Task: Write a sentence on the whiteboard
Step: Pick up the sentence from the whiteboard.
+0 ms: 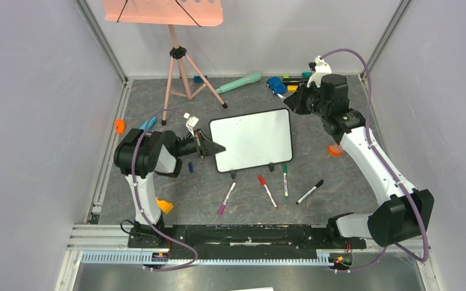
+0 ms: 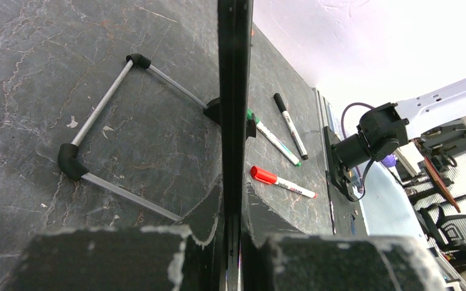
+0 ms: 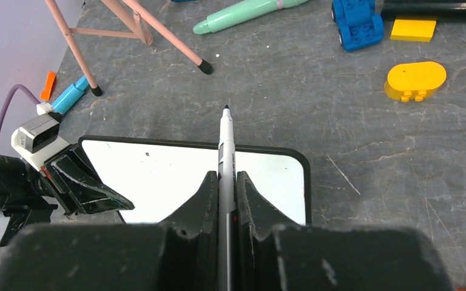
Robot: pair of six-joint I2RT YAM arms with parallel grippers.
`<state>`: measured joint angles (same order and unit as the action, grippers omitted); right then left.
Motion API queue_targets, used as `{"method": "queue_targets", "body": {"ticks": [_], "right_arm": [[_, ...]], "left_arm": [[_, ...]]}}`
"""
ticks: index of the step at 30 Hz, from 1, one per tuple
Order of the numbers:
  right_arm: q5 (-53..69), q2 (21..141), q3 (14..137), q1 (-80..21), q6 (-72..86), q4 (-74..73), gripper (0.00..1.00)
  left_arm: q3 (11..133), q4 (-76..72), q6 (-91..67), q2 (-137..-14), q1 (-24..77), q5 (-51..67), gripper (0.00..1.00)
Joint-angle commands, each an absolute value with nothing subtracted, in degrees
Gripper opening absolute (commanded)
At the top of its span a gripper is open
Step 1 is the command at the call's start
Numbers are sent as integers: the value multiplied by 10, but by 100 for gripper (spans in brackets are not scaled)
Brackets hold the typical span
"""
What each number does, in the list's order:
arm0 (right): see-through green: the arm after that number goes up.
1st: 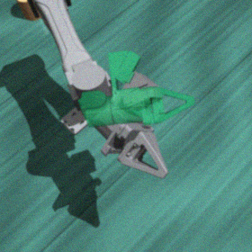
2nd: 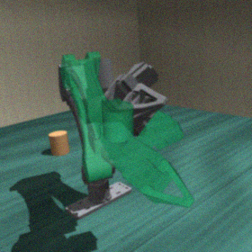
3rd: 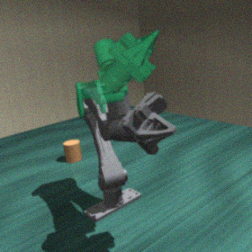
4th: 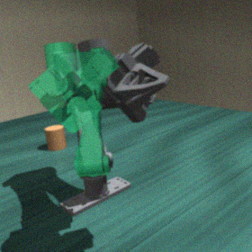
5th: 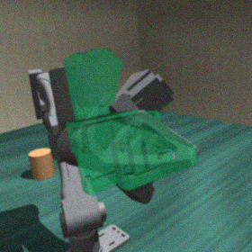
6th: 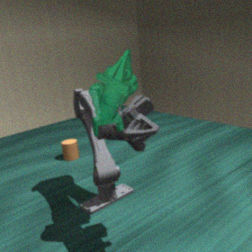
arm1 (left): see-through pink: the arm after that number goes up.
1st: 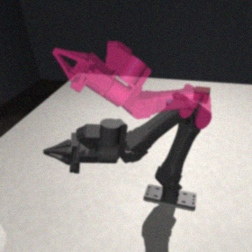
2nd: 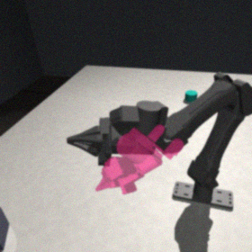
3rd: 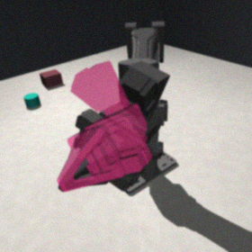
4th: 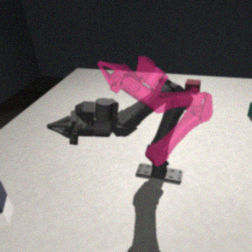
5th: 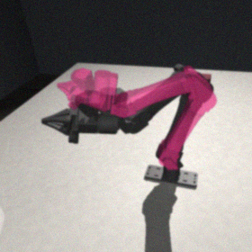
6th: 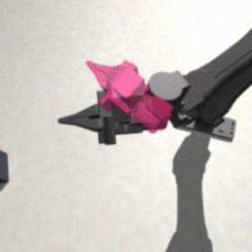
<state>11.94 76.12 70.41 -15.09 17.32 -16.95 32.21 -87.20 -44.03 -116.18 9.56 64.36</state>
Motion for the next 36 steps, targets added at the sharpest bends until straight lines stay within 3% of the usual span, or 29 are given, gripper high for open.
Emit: {"method": "queue_targets", "body": {"ticks": [1, 29, 36], "right_arm": [[125, 745, 710, -155, 177, -127, 0], [96, 741, 710, -224, 233, -186, 0], [-50, 722, 740, -243, 281, -258, 0]], "left_arm": [[327, -892, -426, -1179, 87, 607, 2], [310, -892, -373, -1169, 83, 643, 2], [317, -892, -382, -1170, 81, 653, 3]]}}
